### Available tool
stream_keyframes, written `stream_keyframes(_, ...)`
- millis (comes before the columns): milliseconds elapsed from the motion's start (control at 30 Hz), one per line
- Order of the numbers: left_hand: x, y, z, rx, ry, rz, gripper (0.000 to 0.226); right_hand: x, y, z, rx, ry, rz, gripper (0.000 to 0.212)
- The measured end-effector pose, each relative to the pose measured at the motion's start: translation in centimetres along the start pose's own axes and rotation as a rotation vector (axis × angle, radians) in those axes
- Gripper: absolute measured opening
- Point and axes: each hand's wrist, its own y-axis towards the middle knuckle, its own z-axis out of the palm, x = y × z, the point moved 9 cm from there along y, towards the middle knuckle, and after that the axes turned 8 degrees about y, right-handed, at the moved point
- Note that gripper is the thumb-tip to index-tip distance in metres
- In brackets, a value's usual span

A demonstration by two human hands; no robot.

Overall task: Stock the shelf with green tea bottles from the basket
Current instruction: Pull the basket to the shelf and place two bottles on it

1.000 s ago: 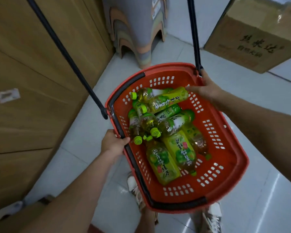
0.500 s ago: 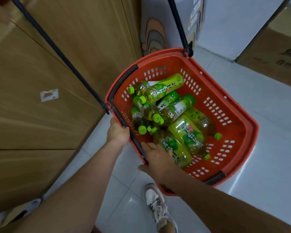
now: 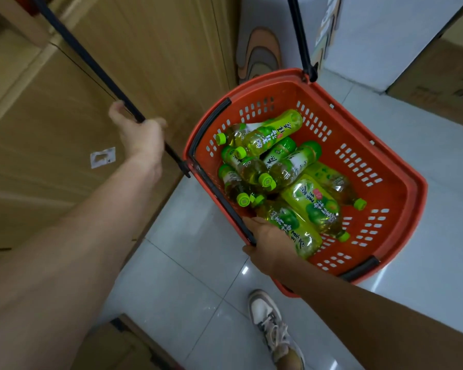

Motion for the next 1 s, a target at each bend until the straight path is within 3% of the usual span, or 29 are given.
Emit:
stream_keyframes(67,-0.4,1.1,-1.5,0.028,-0.108,-0.062,0.081,0.1,0.4,-0.3,0.033,0.017,0.029,0.063)
stream_keyframes(133,-1.0,1.6,-2.0,0.141,-0.033,-0.071,0.081,1.0,0.5,-2.1,0.052,0.182,0.051,0.065)
stream_keyframes(267,-3.3,1.3,-3.3,0.218,0.119,-0.057,0.054,4.8,-0.3,-10.7,-0.081,1.065,0.193,0.086)
stream_keyframes(367,-3.5,-1.2,-4.9,0.251,-0.128,-0.268,0.039,9.0,-2.1,-19.8,-0.21,1.444,0.069,0.086)
stream_keyframes(467,-3.8,-4.9,-5.4,0.358,-0.364,-0.432,0.052,12.5,-5.3,-27.9,-0.302,1.706,-0.069,0.082)
stream_keyframes(567,-5.3,-8.8,-4.9,0.427,-0.404,-0.469,0.065,14.4,-9.2,-33.5,-0.336,1.735,-0.143,0.084)
stream_keyframes(667,-5.3,-13.9,-3.5,0.52,-0.395,-0.524,0.041,14.6,-12.4,-36.3,-0.307,1.675,-0.149,0.082)
stream_keyframes(767,-2.2,-19.2,-2.1,0.542,-0.405,-0.593,0.019,12.0,-14.8,-36.0,-0.333,1.536,-0.009,0.044)
stream_keyframes(800,-1.0,-20.8,-2.1,0.508,-0.397,-0.603,0.016,10.4,-15.5,-35.5,-0.343,1.487,0.038,0.027)
stream_keyframes(867,1.1,-23.4,-2.2,0.413,-0.301,-0.592,0.014,6.8,-17.1,-33.8,-0.322,1.46,0.118,0.014)
stream_keyframes(1000,5.5,-28.4,-0.3,0.384,-0.02,-0.545,0.019,-2.7,-21.3,-29.7,-0.359,1.341,0.35,0.037)
